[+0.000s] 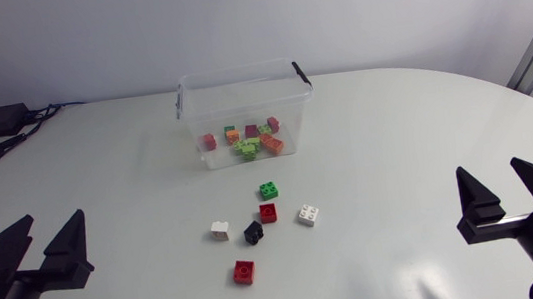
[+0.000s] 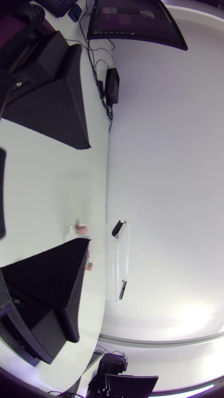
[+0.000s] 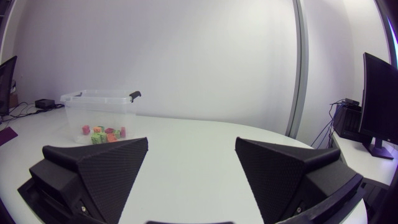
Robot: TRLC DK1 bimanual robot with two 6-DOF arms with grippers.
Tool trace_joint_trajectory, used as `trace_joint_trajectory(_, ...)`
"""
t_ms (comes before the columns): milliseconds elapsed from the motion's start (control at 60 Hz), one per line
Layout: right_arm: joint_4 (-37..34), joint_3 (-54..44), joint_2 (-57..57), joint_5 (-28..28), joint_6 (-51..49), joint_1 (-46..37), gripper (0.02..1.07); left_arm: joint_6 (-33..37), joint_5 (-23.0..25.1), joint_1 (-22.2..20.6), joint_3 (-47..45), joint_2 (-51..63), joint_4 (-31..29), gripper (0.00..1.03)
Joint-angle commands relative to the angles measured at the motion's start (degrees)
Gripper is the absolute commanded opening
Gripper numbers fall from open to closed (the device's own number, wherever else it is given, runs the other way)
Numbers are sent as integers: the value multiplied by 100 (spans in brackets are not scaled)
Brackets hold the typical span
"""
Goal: Place the duplo bricks in the container
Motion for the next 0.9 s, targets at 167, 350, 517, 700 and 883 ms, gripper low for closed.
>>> trace_joint_trajectory(167, -27, -104, -38, 23, 92, 49, 103, -44, -38, -34, -86, -56, -12, 99)
trace_joint_trajectory(350, -1, -25, -47, 23, 83, 40, 103, -17, -38, -52, 10, -65, 111, 99)
trace_joint_trajectory(517, -45, 300, 102, 23, 74, 234, 102, 88, -12, -69, 476, 331, 111, 99)
trace_joint_trajectory(700, 192, 828, 1043, 23, 66, 286, 102, 88, -3, -333, 1250, 1570, 146, 99)
trace_joint_trajectory(883, 430, 1707, 2862, -21, 66, 313, 102, 194, 129, -500, 2287, 3389, -39, 97)
